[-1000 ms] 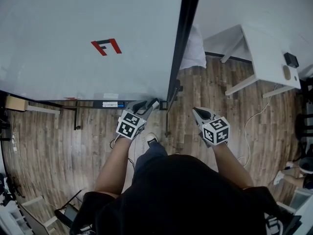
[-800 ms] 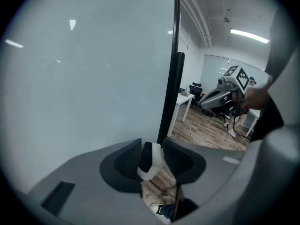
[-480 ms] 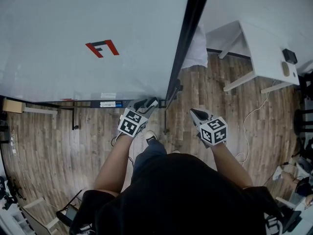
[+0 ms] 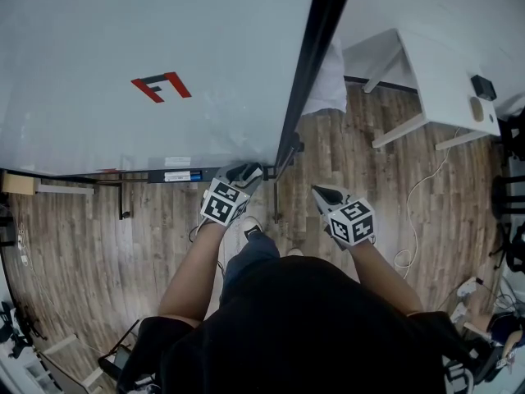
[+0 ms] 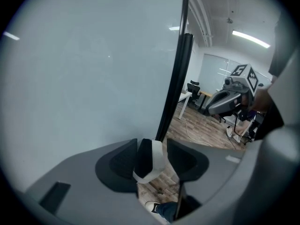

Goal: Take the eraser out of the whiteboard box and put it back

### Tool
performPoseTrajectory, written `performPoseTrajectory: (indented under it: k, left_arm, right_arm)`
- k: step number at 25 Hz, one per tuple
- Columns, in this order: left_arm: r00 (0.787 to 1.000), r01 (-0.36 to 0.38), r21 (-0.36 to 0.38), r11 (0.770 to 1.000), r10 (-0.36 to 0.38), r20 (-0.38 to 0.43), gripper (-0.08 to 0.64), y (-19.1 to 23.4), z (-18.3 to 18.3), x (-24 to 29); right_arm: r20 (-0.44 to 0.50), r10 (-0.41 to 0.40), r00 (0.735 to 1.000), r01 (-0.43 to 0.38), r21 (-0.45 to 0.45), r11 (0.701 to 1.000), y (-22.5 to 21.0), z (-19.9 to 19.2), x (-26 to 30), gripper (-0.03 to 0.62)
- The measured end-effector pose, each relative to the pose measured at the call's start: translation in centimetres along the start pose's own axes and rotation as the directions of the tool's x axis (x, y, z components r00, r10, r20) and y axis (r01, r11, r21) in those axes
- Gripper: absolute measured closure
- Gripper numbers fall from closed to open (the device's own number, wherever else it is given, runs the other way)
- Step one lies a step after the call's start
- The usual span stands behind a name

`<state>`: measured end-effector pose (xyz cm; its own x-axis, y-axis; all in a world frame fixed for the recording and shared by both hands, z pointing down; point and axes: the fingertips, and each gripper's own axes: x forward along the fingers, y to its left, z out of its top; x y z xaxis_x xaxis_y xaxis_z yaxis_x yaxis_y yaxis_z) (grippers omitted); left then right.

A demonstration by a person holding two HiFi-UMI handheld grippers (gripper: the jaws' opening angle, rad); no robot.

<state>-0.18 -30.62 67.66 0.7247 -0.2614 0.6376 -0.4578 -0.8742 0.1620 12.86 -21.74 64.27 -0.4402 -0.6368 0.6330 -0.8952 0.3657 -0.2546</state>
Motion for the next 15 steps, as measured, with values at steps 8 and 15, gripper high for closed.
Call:
performPoseTrajectory:
  k: [8, 15]
  left_arm:
    - [0.999, 0.013, -0.019, 1.000, -0.014, -0.031, 0.363, 0.2, -0.8, 1.0]
    - [0.998, 0.029, -0.020, 0.999, -0.030, -0.054, 0.364, -0.2, -1.0, 2.0]
  right_arm:
    - [-0.013, -0.005, 1.000, 0.005, -0.005, 1.000, -0.2, -0.4, 0.2, 0.598]
    - [-0.022, -0.010, 1.000, 0.010, -0.001, 1.000, -0.5, -0.8, 0.2, 0.598]
